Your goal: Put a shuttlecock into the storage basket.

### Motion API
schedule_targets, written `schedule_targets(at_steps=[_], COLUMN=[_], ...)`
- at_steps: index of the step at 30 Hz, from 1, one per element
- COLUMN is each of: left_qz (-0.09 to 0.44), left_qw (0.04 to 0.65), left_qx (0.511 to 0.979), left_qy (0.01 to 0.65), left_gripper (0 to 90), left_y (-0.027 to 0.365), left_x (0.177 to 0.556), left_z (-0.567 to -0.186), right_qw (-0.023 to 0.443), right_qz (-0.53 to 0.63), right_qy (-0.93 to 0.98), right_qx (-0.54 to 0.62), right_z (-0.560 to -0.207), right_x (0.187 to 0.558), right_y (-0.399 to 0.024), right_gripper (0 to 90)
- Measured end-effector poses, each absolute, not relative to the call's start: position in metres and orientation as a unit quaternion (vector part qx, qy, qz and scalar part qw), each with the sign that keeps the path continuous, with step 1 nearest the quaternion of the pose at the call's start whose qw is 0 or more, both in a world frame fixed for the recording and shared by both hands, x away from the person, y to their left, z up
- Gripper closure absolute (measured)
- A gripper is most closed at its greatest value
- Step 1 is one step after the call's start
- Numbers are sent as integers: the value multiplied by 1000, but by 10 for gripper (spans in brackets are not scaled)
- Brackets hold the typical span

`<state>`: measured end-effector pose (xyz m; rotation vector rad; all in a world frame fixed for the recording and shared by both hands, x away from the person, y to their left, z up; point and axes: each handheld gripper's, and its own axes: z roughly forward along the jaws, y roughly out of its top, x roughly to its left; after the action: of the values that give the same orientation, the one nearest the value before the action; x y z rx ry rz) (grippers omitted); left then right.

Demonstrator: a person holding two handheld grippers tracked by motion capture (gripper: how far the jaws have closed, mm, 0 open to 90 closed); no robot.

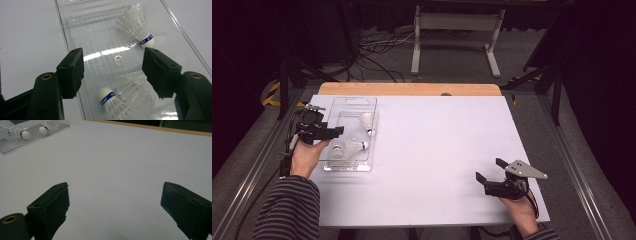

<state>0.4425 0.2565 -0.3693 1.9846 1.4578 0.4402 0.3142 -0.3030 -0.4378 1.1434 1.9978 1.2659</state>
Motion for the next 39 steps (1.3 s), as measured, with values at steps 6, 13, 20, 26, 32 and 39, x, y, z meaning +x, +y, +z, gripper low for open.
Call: schedule_targets(at_steps=[6, 13, 20, 26, 32, 39], left_qz=[162, 165, 166, 174, 177, 189], left_qw=[323, 329, 337, 343, 350, 354], left_qx=[754, 757, 754, 754, 755, 755], left_qy=[548, 540, 538, 533, 526, 519], left_gripper=[313, 301, 300, 291, 287, 280], left_y=[256, 254, 257, 259, 260, 260], left_x=[439, 434, 428, 423, 418, 412], left_z=[-368, -366, -367, -367, -365, -364], right_qw=[254, 252, 251, 251, 251, 252], right_qz=[468, 469, 471, 471, 472, 473], right_qy=[735, 733, 733, 733, 732, 731], right_qx=[420, 422, 422, 422, 422, 422], right_z=[-438, -438, -438, -438, -437, -437], right_x=[314, 314, 314, 314, 313, 313], right_y=[-303, -303, -303, -303, -304, -304], right_gripper=[90, 90, 90, 90, 90, 90])
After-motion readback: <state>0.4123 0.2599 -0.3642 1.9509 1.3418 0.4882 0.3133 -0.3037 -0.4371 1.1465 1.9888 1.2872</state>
